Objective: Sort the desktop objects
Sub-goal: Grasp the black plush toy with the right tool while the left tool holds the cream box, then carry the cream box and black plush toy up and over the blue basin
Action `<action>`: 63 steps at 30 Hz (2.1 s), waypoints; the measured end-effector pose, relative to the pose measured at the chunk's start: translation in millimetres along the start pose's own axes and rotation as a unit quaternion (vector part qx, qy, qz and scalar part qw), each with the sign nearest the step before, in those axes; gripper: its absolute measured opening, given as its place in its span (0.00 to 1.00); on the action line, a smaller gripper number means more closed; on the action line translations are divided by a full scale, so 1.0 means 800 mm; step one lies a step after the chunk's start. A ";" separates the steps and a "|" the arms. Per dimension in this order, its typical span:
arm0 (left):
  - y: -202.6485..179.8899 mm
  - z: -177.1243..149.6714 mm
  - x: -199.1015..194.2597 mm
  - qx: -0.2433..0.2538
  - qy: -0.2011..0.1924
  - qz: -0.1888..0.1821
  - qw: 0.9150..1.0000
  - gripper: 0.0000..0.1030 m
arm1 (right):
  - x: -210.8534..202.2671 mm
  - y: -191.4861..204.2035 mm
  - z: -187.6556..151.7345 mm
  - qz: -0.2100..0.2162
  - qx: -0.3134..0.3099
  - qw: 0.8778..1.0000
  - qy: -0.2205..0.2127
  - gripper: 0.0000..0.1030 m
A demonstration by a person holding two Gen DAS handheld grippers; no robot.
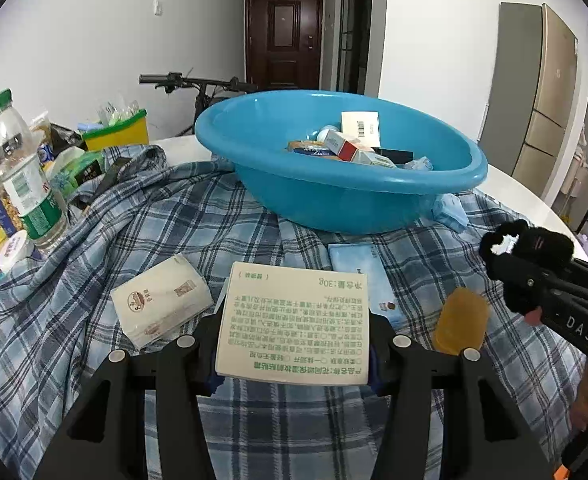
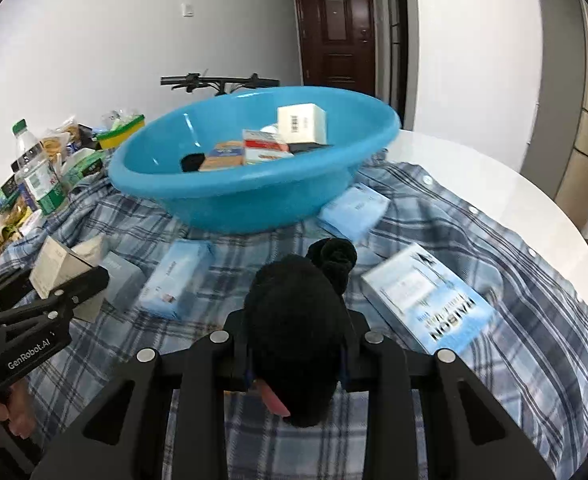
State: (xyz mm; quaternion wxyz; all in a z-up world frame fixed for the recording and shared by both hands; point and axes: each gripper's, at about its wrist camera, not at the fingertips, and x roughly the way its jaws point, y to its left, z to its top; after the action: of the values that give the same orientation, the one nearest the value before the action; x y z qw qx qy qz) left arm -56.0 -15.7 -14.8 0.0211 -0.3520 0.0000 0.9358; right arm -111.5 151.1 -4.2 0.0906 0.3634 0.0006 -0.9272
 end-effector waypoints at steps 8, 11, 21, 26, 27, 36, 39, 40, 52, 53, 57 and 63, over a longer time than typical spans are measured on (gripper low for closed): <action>-0.021 -0.007 -0.006 -0.004 -0.010 0.008 1.000 0.53 | -0.004 0.011 -0.017 0.011 0.000 1.000 0.006 0.27; -0.027 -0.008 -0.008 -0.004 -0.013 0.006 1.000 0.53 | -0.008 0.020 -0.018 0.019 -0.006 1.000 0.001 0.27; -0.042 -0.016 -0.003 0.012 -0.004 0.004 1.000 0.53 | -0.004 0.026 -0.023 0.024 -0.008 1.000 0.004 0.27; -0.042 -0.016 -0.004 0.009 -0.010 0.004 1.000 0.53 | -0.006 0.028 -0.022 0.025 -0.010 1.000 -0.001 0.27; -0.042 -0.015 -0.005 0.006 -0.012 0.004 1.000 0.53 | -0.007 0.028 -0.021 0.025 -0.010 1.000 -0.003 0.27; -0.047 -0.004 -0.037 0.017 -0.086 0.003 0.996 0.53 | -0.041 0.037 -0.004 0.036 -0.030 0.995 -0.083 0.27; -0.050 0.003 -0.059 0.024 -0.133 0.007 0.991 0.53 | -0.059 0.040 0.002 0.031 -0.038 0.991 -0.122 0.27; -0.051 0.005 -0.068 0.026 -0.153 0.010 0.988 0.53 | -0.065 0.041 0.004 0.029 -0.040 0.990 -0.133 0.27; -0.055 0.039 -0.163 0.027 -0.279 0.019 0.960 0.53 | -0.160 0.046 0.029 0.019 -0.042 0.964 -0.264 0.27; -0.056 0.038 -0.168 0.027 -0.285 0.019 0.958 0.53 | -0.167 0.048 0.029 0.017 -0.043 0.961 -0.272 0.27; -0.058 0.032 -0.180 0.028 -0.281 0.018 0.959 0.53 | -0.182 0.055 0.026 0.008 -0.050 0.959 -0.278 0.27; -0.058 0.020 -0.197 0.025 -0.280 0.025 0.959 0.53 | -0.184 0.056 0.019 0.022 -0.045 0.962 -0.269 0.27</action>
State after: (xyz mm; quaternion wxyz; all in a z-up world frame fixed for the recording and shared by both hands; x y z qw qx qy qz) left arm 53.4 24.5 102.1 0.0054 -0.0747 0.0259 0.9969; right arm -8.4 131.0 109.2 0.1240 0.0960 0.0097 -0.9876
